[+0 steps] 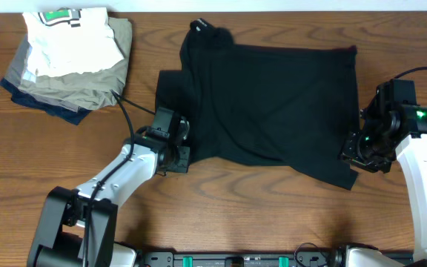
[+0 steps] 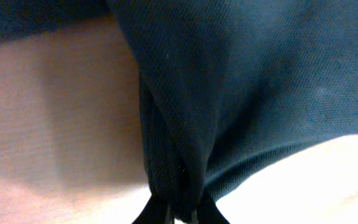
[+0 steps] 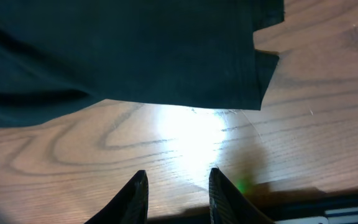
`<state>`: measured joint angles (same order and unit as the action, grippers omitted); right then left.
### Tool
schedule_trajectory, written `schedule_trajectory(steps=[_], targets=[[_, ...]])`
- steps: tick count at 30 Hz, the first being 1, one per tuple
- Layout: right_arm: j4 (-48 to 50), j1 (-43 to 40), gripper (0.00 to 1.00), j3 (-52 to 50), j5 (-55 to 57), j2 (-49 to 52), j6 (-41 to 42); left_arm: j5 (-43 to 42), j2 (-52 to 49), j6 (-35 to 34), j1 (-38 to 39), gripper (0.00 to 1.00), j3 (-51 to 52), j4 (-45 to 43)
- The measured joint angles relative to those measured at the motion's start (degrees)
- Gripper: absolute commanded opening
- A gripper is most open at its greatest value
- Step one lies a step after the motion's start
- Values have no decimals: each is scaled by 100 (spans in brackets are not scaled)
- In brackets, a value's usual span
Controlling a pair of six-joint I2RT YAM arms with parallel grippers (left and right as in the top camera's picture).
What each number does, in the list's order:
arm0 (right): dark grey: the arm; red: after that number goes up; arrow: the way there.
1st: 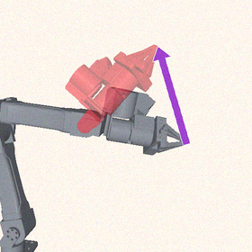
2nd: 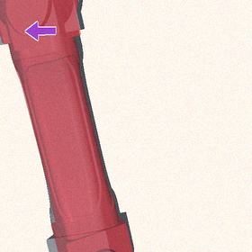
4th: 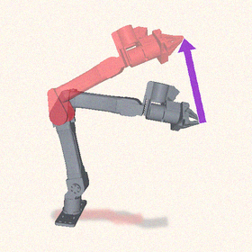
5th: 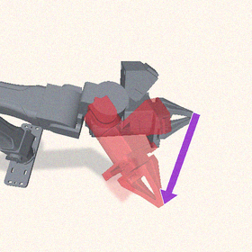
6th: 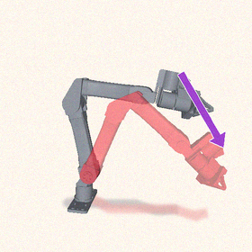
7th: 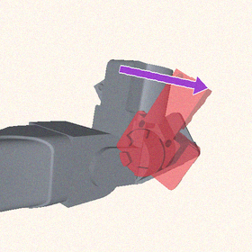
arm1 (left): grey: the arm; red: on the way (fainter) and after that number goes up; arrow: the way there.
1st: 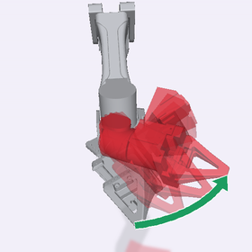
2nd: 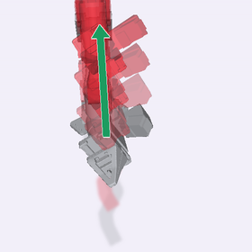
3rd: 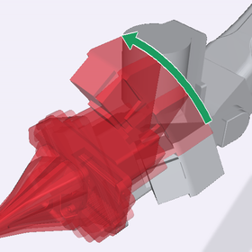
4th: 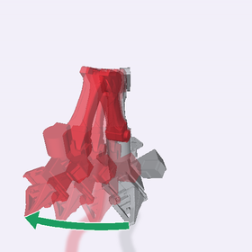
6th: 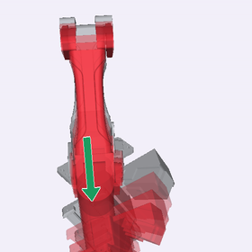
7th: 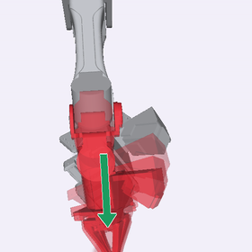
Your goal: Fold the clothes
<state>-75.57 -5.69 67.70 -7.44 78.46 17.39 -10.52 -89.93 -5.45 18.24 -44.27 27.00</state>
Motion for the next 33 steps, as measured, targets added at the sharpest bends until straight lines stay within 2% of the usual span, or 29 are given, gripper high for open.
schedule_trajectory(steps=[4, 8, 12, 23, 29, 33], targets=[[-31, 0, 32, -9, 44, 0, 0, -4, 184, -109, -192, 6, -586, 894], [-26, 0, 33, -118, 68, 0, 2, -4, 487, -168, -315, 6, -1300, 1327], [24, 0, 33, -426, 90, 0, 9, -66, 697, -205, -319, 6, -1620, 1349], [629, -20, 33, -1399, 208, 0, 164, -118, 667, -205, -319, 6, -1620, 1373], [872, -133, 33, -1572, 323, 0, 197, -205, 662, -284, -319, 6, -1679, 1355], [901, -153, 33, -1572, 345, 0, 203, -284, 640, -382, -319, 6, -2122, 1255]])
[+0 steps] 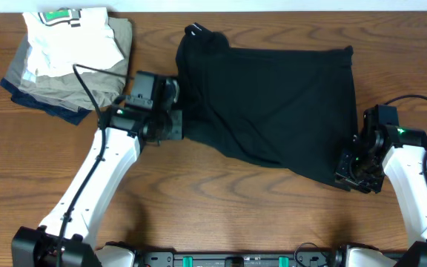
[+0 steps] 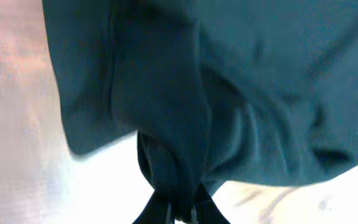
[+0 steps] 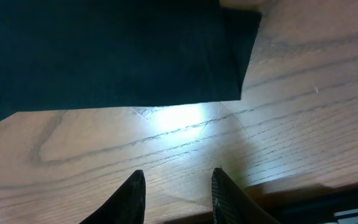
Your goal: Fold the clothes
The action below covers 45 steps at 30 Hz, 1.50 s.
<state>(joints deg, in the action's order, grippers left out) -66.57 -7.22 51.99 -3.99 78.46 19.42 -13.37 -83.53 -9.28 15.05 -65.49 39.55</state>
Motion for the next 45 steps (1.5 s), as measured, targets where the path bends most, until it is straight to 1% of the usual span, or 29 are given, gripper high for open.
schedule_trajectory(steps=[4, 10, 16, 23, 24, 26, 27, 30, 34, 36, 41, 43, 45], targets=[[4, -4, 33, 0, 0, 0, 13, -22, 0, -20, 0, 6, -249, -551], [46, -4, 33, -2, -33, 0, 15, 31, -205, -52, 0, 6, -258, -1250], [72, -4, 33, -4, -52, 0, 20, 203, -1023, -94, 0, 6, -260, -2085], [155, -4, 32, -9, -55, 0, 52, 404, -2028, -107, 0, 6, -260, -3462], [175, -4, 33, -11, -55, 0, 52, 481, -2138, -105, 0, 16, -260, -3637], [208, -4, 33, -11, -57, 0, 55, 612, -2315, -83, 0, 78, -260, -3915], [225, -4, 32, -11, -61, 0, 55, 684, -2374, -105, 0, 99, -260, -3945], [236, -4, 33, -11, -68, 0, 55, 817, -2400, -107, -9, 98, -262, -3624], [238, -4, 33, -15, -70, 0, 55, 909, -2175, -122, -55, 98, -267, -2590], [240, -4, 34, -22, -70, 0, 55, 938, -1858, -122, -92, 98, -260, -1947], [282, -4, 34, -31, -68, -2, 55, 949, -660, -125, -151, 98, -282, -466], [313, -4, 34, -31, -70, -2, 55, 940, -361, -125, -151, 98, -299, -50], [343, -4, 34, -31, -70, -2, 55, 925, -315, -125, -149, 98, -291, 205]])
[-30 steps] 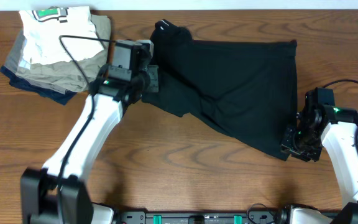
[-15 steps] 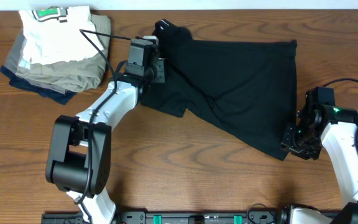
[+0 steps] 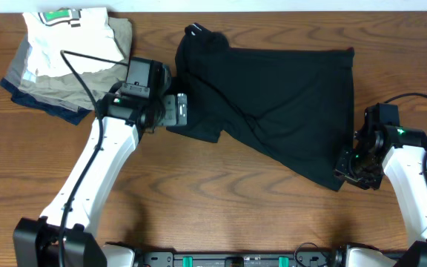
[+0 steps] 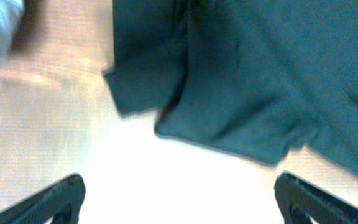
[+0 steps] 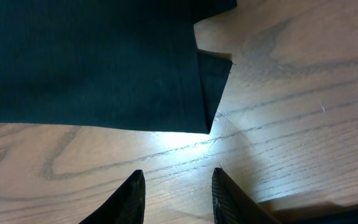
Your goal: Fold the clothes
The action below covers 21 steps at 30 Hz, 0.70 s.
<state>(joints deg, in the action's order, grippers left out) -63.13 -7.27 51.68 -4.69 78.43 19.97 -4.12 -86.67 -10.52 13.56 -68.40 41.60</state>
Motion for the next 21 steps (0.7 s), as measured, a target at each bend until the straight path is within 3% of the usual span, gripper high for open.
schedule_trajectory(steps=[2, 4, 21], targets=[[22, 0, 34, 0, 0, 0, 0, 0, -103, -9, -2, 90, 83, -28], [46, 0, 34, 0, 0, 0, 0, -15, -267, 9, -2, 89, 315, -302], [79, 0, 34, 0, 0, 0, 0, -660, -1812, 975, -2, 88, 796, -1513]])
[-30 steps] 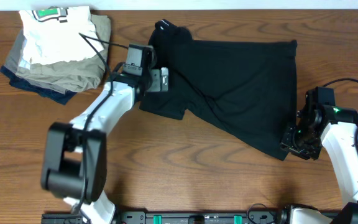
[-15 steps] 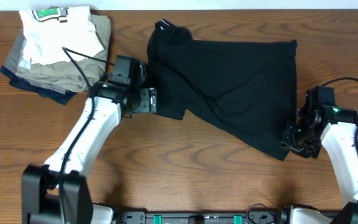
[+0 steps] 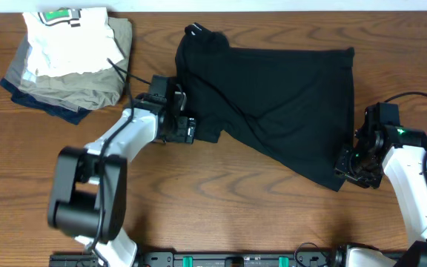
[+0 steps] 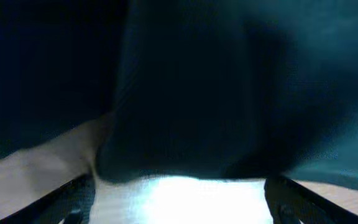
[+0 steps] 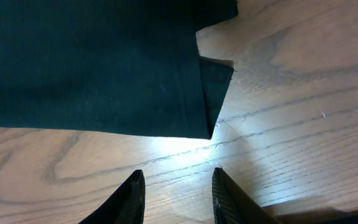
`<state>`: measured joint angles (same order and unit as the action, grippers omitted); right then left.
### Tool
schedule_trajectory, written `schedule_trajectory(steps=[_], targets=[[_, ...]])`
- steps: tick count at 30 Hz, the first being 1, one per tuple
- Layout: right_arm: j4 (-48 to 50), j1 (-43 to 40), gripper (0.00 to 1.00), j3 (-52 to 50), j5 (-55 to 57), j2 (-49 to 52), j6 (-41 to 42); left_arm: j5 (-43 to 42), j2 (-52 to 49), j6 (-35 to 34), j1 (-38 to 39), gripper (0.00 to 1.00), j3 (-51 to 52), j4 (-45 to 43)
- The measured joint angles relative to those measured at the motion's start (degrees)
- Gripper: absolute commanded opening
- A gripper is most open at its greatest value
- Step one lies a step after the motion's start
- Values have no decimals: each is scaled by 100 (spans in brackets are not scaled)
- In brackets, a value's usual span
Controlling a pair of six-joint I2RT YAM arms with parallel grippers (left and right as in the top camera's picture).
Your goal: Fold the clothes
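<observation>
A black shirt [image 3: 273, 96] lies spread across the middle of the wooden table, its collar at the back left and its left part folded in. My left gripper [image 3: 187, 127] sits at the shirt's folded left edge, wide open; its view shows dark cloth [image 4: 185, 87] just ahead of the fingers [image 4: 67, 199] and bare table between them. My right gripper [image 3: 349, 165] hovers open by the shirt's lower right corner [image 5: 213, 93], with nothing between its fingertips [image 5: 135, 199].
A stack of folded clothes [image 3: 69, 59], white on top of khaki and navy, sits at the back left corner. Bare wooden table [image 3: 236, 208] stretches along the front edge. The left arm's cable [image 3: 118, 70] trails past the stack.
My left gripper dropped lower and closer to the shirt's folded left edge, still open. The right gripper and the shirt look unchanged.
First my left gripper was shut on the shirt's lower left edge near the front. Then it held that cloth farther back and left. Later it stood open with the cloth lying folded in, and now sits close against that fold. The right gripper stayed open near the lower right corner.
</observation>
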<state>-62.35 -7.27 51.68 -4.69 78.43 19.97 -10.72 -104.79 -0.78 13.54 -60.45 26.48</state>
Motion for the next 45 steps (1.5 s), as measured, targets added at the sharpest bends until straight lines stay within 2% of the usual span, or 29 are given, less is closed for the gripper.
schedule_trajectory(steps=[8, 10, 12, 16, 21, 26, 30, 37, 45], targets=[[-17, 0, 34, 0, 0, 0, 0, 13, -87, 199, 4, 86, -13, -356], [-17, 0, 34, 0, 0, 0, 0, 13, -94, 212, 4, 73, -13, -404], [-15, 0, 34, 0, 0, 0, 0, 9, -109, 221, 4, 38, -13, -455], [-20, 0, 34, 0, 0, 0, 0, -20, -157, 229, 2, 8, -13, -444], [-90, 0, 32, 0, 0, 0, 0, -109, -157, 186, 0, 6, -103, -15], [-330, 0, 32, 0, -2, 0, 4, -107, 17, 50, -33, 6, -238, 1239], [-505, 0, 33, 0, -90, 0, 24, -98, 664, -85, -37, 6, -339, 2065], [-549, 0, 40, 0, -164, 0, 52, -107, 1856, -313, -37, 6, -509, 2653], [-382, 0, 48, -11, -111, 0, 52, -111, 2002, -527, -37, 6, -509, 3202]])
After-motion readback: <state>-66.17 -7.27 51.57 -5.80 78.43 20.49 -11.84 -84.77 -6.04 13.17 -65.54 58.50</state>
